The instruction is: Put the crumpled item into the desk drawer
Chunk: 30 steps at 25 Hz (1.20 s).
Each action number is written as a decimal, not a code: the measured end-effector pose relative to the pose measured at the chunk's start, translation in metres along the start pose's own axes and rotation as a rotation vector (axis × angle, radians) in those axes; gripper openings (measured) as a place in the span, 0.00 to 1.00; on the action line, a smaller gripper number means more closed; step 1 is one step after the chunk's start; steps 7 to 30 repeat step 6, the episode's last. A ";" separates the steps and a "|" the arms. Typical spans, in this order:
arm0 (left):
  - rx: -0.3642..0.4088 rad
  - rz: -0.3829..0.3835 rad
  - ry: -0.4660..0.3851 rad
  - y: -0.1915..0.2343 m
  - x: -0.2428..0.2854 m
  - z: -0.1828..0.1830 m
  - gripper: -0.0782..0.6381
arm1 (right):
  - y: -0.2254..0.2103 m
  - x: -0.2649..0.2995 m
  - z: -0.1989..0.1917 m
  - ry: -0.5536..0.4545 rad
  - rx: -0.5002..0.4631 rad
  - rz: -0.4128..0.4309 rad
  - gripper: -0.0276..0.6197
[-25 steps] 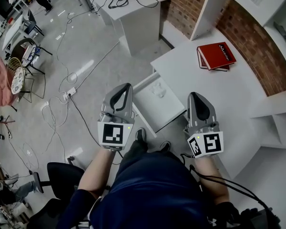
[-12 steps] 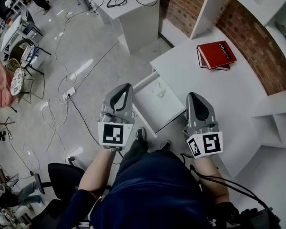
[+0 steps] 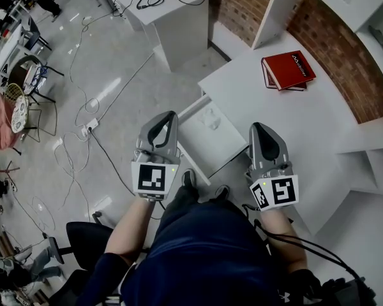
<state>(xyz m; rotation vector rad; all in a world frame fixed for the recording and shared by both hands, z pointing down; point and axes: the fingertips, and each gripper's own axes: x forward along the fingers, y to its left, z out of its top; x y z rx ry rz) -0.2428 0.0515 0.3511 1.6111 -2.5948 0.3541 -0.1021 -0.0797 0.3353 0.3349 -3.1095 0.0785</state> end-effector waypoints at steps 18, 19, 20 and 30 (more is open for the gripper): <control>0.005 -0.026 0.004 0.005 0.015 -0.005 0.11 | -0.004 0.010 -0.002 0.006 -0.004 -0.025 0.05; 0.005 -0.026 0.004 0.005 0.015 -0.005 0.11 | -0.004 0.010 -0.002 0.006 -0.004 -0.025 0.05; 0.005 -0.026 0.004 0.005 0.015 -0.005 0.11 | -0.004 0.010 -0.002 0.006 -0.004 -0.025 0.05; 0.005 -0.026 0.004 0.005 0.015 -0.005 0.11 | -0.004 0.010 -0.002 0.006 -0.004 -0.025 0.05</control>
